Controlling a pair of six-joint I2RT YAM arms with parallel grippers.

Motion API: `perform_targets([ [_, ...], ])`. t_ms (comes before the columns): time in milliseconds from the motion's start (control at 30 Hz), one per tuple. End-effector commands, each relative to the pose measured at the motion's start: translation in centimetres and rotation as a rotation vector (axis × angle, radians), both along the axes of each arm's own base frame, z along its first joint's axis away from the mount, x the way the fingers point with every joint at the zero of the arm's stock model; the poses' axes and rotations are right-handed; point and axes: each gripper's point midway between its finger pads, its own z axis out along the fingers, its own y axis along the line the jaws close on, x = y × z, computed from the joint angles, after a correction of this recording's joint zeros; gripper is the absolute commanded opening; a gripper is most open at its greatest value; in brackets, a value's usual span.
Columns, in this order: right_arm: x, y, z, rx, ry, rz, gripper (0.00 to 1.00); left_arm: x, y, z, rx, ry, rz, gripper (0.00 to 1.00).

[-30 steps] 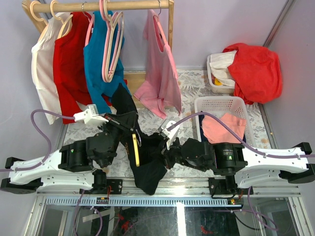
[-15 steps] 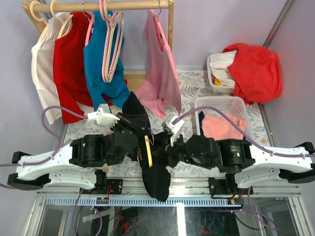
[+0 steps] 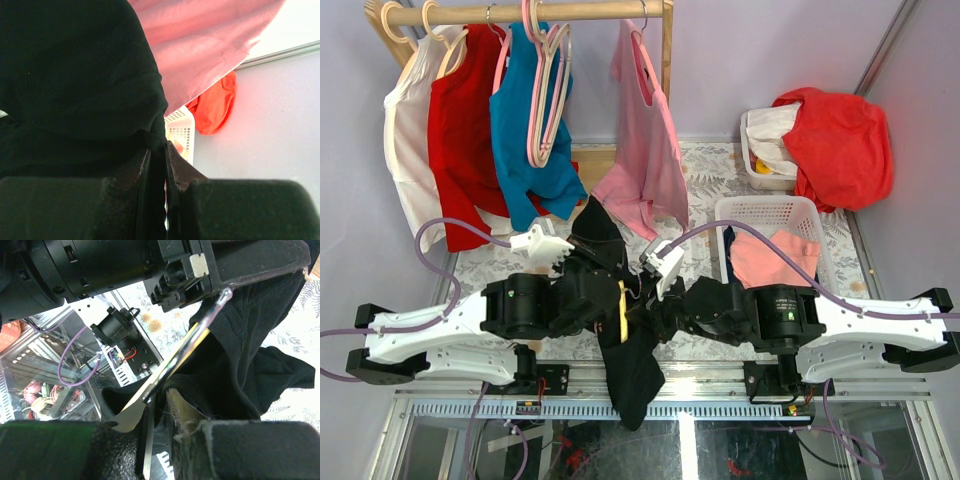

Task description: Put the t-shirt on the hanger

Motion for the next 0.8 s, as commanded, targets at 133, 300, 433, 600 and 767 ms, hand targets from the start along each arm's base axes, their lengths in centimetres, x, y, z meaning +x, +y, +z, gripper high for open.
perform_targets([
  [133, 0.1, 1.5, 1.4, 0.075, 0.012, -0.021, 0.25, 0.6, 0.4, 2.4, -0.156, -0.027, 0.070, 0.00],
  [300, 0.4, 1.7, 0.7, 0.072, 0.035, -0.059, 0.33, 0.8, 0.0, 2.5, -0.178, -0.036, 0.076, 0.00],
  [433, 1.4, 1.5, -0.3, 0.049, 0.033, -0.134, 0.34, 0.8, -0.3, 2.5, -0.192, -0.037, 0.075, 0.00],
  [600, 2.2, 1.6, -1.0, 0.024, 0.016, -0.178, 0.34, 0.9, -0.3, 2.5, -0.205, -0.039, 0.079, 0.00],
  [767, 3.2, 1.1, -1.5, -0.033, -0.027, -0.230, 0.33, 0.8, 0.4, 2.7, -0.207, -0.054, 0.084, 0.00],
])
